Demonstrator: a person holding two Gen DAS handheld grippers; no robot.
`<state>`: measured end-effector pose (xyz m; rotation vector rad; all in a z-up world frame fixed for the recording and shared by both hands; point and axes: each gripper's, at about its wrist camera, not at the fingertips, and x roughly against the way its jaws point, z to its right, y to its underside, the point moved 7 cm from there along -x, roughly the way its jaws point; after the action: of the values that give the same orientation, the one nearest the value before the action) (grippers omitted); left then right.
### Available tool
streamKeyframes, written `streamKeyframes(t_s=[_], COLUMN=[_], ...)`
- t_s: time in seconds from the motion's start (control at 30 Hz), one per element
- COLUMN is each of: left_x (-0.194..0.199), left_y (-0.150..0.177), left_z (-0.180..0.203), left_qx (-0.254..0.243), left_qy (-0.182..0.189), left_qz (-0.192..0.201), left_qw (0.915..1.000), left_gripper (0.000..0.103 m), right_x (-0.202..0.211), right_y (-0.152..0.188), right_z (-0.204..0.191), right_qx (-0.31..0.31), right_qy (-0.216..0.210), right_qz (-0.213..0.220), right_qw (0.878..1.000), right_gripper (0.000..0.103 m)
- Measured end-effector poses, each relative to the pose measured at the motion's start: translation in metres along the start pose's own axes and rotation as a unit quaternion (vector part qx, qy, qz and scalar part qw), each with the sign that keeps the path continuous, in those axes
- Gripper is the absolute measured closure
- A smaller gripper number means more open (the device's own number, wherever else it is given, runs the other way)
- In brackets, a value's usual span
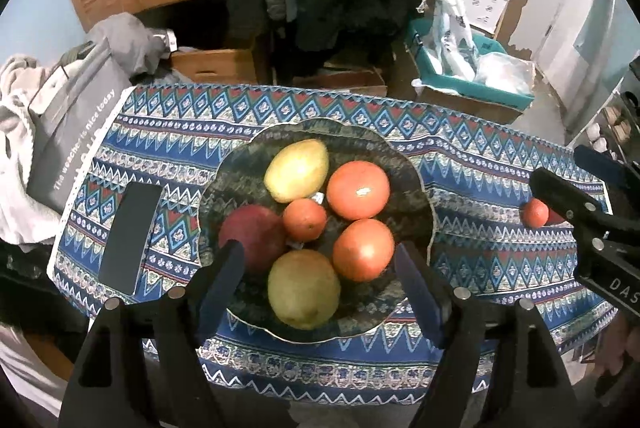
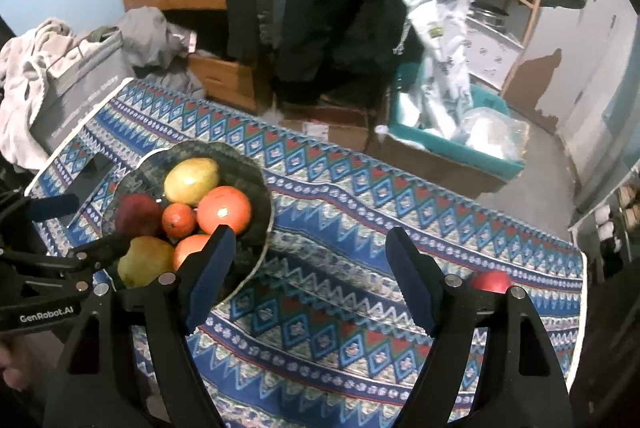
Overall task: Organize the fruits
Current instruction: 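Withdraw both tools toward the remaining red apple and small tangerine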
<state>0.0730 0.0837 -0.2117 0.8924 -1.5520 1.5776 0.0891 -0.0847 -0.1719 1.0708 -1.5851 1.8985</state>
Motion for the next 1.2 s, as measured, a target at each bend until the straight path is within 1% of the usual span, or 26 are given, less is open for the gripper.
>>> streamKeyframes(t_s=[0.23,0.3,0.53,0.9,1.2], left_x=[0.009,0.011,0.015,0.016,0.013], left_y=[-0.003,-0.004,-0.007,-0.015,-0.015], left_z=[0.022,0.028,0.058,0.106,0.141], left_qx=[-0.015,-0.018,-0.038,-0.06,-0.087], left_qy=[0.003,0.005,0.015,0.032,0.035], left_qz=[0.009,0.01,0.012,0.011,0.008], left_qw=[0.9998,0.9998,0.9991,0.9976,0.9956], left_gripper=[0.023,0.023,0.023,0.023,0.023], right_x=[0.018,0.023,0.034,0.045,0.051], right_y=[0.005,0.007,0.016,0.042,0.066], right_z=[0.026,0.036,0.064,0.114,0.153], right_qx=[-0.023,-0.031,-0.051,-0.086,-0.117], right_qy=[0.013,0.017,0.037,0.065,0.08], right_qz=[0.011,0.013,0.019,0.017,0.011], right_qw=[1.0,0.999,0.998,0.994,0.99], right_gripper=[0.024,0.023,0.022,0.022,0.022])
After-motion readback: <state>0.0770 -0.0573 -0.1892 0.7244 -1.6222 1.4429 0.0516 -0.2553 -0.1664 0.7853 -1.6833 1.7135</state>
